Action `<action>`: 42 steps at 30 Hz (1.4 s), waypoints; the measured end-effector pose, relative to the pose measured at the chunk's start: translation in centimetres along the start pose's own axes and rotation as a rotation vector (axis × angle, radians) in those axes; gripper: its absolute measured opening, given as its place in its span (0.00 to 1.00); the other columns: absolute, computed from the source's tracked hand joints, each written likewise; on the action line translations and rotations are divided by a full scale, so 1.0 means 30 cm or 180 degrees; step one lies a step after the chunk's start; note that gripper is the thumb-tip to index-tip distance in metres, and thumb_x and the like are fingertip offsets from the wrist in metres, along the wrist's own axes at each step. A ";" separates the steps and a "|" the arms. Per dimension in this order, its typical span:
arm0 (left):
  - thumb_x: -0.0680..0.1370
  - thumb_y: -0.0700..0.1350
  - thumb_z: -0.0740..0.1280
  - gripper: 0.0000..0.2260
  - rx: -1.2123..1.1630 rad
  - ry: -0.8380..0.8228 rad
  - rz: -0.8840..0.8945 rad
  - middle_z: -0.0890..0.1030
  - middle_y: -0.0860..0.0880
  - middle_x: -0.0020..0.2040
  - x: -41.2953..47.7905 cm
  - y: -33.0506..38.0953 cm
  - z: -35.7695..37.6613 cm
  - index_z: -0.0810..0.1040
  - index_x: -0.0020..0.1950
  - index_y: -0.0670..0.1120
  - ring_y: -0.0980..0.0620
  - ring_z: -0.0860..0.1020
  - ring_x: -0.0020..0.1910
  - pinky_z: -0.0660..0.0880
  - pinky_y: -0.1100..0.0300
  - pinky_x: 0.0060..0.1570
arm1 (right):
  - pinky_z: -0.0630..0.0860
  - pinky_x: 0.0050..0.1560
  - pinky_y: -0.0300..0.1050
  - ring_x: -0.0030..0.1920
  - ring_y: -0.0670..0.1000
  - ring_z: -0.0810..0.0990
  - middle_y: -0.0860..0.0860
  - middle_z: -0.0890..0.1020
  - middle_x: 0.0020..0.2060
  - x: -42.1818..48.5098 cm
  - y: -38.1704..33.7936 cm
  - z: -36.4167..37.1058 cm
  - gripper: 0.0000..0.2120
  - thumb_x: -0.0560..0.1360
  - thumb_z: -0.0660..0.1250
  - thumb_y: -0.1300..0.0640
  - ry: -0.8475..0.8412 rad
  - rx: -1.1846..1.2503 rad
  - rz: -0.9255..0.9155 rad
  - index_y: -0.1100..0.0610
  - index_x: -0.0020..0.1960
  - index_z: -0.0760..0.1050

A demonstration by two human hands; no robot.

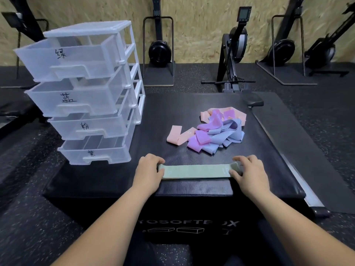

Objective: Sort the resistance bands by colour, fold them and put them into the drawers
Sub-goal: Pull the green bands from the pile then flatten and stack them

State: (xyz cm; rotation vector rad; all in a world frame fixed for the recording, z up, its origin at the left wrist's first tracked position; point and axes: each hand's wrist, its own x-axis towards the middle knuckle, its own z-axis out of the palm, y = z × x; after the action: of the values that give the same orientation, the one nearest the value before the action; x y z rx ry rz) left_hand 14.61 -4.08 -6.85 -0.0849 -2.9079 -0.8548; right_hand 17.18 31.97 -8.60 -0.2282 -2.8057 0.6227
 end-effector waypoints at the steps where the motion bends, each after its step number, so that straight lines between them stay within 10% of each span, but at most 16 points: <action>1: 0.80 0.44 0.70 0.10 -0.0025 0.0014 0.0060 0.78 0.57 0.59 -0.001 -0.003 0.003 0.82 0.61 0.54 0.52 0.73 0.60 0.75 0.51 0.61 | 0.73 0.49 0.49 0.58 0.54 0.72 0.47 0.74 0.55 0.002 0.004 -0.001 0.19 0.74 0.78 0.48 0.0008 0.0023 -0.0064 0.45 0.64 0.80; 9: 0.78 0.54 0.74 0.18 0.0069 -0.0591 0.0799 0.76 0.64 0.65 0.010 -0.022 -0.014 0.78 0.67 0.59 0.57 0.72 0.65 0.72 0.55 0.67 | 0.72 0.66 0.47 0.67 0.51 0.72 0.42 0.77 0.68 0.052 0.044 -0.038 0.23 0.73 0.78 0.40 -0.0804 0.0071 -0.1257 0.42 0.67 0.80; 22: 0.73 0.55 0.80 0.20 -0.0062 -0.0772 0.0719 0.77 0.65 0.61 0.031 -0.052 -0.024 0.78 0.62 0.62 0.59 0.75 0.61 0.74 0.54 0.65 | 0.69 0.54 0.42 0.57 0.45 0.71 0.36 0.78 0.60 0.118 0.027 -0.048 0.22 0.72 0.79 0.42 -0.1147 -0.0093 -0.1273 0.36 0.64 0.80; 33: 0.73 0.56 0.79 0.18 -0.0011 -0.0679 0.0716 0.76 0.64 0.61 0.021 -0.051 -0.023 0.80 0.61 0.60 0.59 0.74 0.62 0.73 0.55 0.66 | 0.72 0.64 0.47 0.61 0.47 0.72 0.38 0.77 0.63 0.104 0.038 -0.062 0.27 0.71 0.78 0.38 -0.1175 0.0098 -0.1193 0.36 0.68 0.77; 42: 0.72 0.60 0.77 0.19 0.0244 -0.0296 0.1348 0.77 0.60 0.64 0.025 0.081 0.043 0.81 0.61 0.58 0.55 0.73 0.65 0.69 0.51 0.69 | 0.74 0.54 0.46 0.55 0.54 0.83 0.49 0.87 0.51 0.103 0.041 -0.084 0.15 0.77 0.74 0.43 -0.0706 0.0504 0.0635 0.48 0.60 0.84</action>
State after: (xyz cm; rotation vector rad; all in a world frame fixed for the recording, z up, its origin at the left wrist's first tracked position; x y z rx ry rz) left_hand 13.95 -1.32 -6.55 -0.7201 -2.8348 -0.6789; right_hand 15.06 34.71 -6.27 -0.4362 -2.9456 0.9664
